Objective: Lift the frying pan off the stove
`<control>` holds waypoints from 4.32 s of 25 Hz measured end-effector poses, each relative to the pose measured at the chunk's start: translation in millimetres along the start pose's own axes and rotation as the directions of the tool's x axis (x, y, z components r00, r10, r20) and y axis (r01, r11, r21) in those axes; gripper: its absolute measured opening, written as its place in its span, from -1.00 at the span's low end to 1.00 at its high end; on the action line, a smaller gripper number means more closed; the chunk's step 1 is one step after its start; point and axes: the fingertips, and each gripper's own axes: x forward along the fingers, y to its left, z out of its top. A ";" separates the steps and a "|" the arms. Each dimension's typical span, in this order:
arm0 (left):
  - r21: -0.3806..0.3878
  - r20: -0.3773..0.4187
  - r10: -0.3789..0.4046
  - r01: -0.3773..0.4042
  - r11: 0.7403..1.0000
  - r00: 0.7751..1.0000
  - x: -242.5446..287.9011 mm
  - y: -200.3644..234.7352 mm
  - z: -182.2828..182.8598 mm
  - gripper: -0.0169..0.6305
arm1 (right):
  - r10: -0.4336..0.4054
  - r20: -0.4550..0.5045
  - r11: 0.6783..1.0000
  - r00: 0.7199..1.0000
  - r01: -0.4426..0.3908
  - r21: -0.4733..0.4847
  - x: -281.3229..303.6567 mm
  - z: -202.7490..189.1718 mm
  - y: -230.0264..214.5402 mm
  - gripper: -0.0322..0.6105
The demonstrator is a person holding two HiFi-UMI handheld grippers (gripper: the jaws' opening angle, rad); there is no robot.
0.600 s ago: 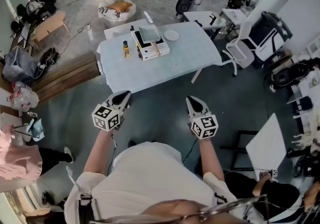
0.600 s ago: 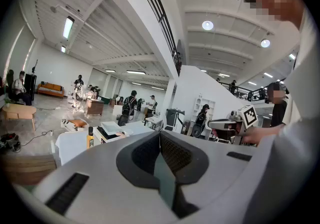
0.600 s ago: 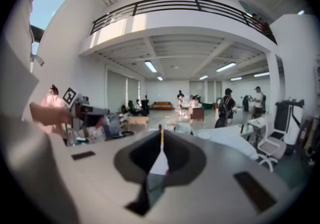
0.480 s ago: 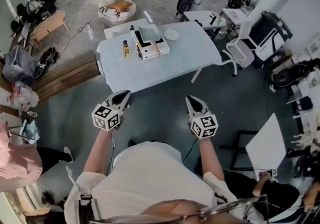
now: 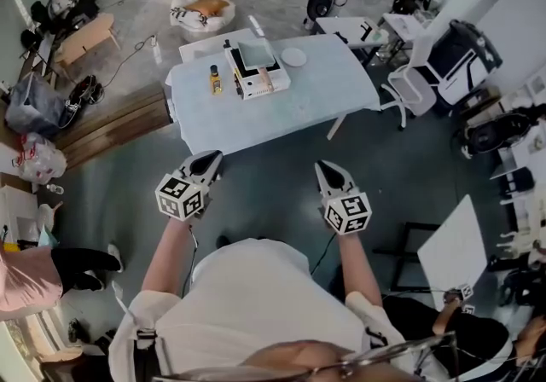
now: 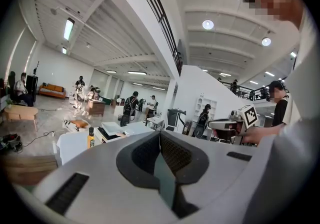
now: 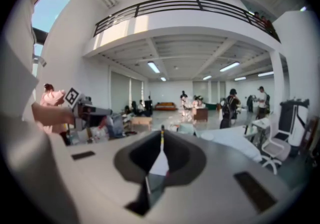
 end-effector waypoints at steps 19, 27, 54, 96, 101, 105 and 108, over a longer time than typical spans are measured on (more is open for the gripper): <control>-0.004 0.010 0.081 -0.081 0.997 0.997 22.6 -48.0 -25.6 -0.85 | 0.109 0.008 0.994 0.994 -0.110 0.019 -17.3 -24.7 -43.6 -0.79; -0.021 0.004 0.110 -0.110 0.994 0.994 31.7 -53.8 -31.4 -0.85 | 0.143 0.005 0.989 0.990 -0.143 0.023 -12.5 -25.8 -56.0 -0.79; -0.010 -0.040 0.030 -0.030 0.999 0.999 115.1 78.2 7.9 -0.85 | 0.101 -0.039 0.993 0.994 -0.098 0.059 132.3 -1.8 -84.5 -0.79; -0.046 -0.103 0.029 -0.034 0.998 0.994 263.1 211.4 35.5 -0.85 | 0.160 -0.110 0.987 0.981 -0.156 0.040 321.6 22.3 -165.1 -0.79; -0.067 -0.103 0.095 -0.103 0.992 0.990 294.8 210.1 29.7 -0.85 | 0.247 -0.137 0.969 0.959 -0.243 0.049 345.9 11.9 -193.6 -0.79; -0.119 -0.107 0.149 -0.162 0.980 0.983 311.9 207.3 19.1 -0.85 | 0.336 -0.161 0.942 0.928 -0.329 0.074 362.0 1.3 -207.0 -0.79; -0.158 -0.113 0.175 -0.191 0.969 0.978 325.0 206.0 10.5 -0.85 | 0.401 -0.182 0.916 0.898 -0.389 0.098 373.7 -9.1 -212.5 -0.79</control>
